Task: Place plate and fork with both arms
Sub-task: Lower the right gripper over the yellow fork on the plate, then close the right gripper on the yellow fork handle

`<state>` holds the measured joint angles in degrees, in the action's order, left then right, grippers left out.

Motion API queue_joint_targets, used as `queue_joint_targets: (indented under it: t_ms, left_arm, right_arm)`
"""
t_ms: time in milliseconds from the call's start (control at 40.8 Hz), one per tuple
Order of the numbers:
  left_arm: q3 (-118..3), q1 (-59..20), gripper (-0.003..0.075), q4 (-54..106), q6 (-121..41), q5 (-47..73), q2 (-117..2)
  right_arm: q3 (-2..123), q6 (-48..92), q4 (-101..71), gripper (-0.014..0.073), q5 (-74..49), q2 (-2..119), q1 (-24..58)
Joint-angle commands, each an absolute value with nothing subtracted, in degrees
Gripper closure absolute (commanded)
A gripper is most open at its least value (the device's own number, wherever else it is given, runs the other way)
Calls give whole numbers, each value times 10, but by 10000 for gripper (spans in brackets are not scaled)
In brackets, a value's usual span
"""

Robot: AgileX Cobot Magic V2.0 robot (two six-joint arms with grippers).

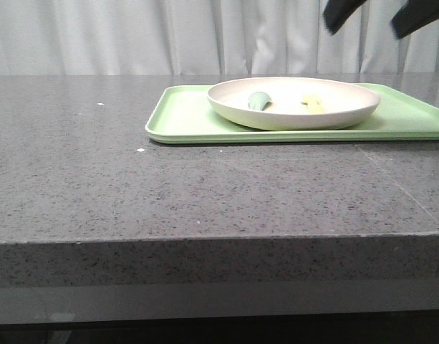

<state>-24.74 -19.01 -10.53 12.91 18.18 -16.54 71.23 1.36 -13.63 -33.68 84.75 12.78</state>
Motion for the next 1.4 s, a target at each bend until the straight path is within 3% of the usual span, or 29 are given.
queue_joint_targets:
  t_ms: [0, 245, 883, 981, 1226, 1373]
  left_arm:
    - [-263, -190, 738, -109, 135, 136, -169]
    - [-263, -190, 738, -109, 135, 136, -169]
    - [-263, -190, 738, -109, 135, 136, -169]
    - [-263, -190, 738, -109, 135, 136, -169]
    - [-263, -190, 738, -109, 135, 136, -169]
    - [-263, -190, 738, -109, 135, 136, -169]
  right_arm:
    - [789, -7, -141, -41, -343, 892, 129]
    - [877, -37, -140, -41, -372, 992, 129]
    - [883, -37, -134, -18, -370, 1045, 129]
    - [883, -37, -134, 73, -376, 1045, 129]
    - [883, -37, -134, 401, -380, 1045, 129]
    - [883, -37, -134, 511, -380, 1045, 129]
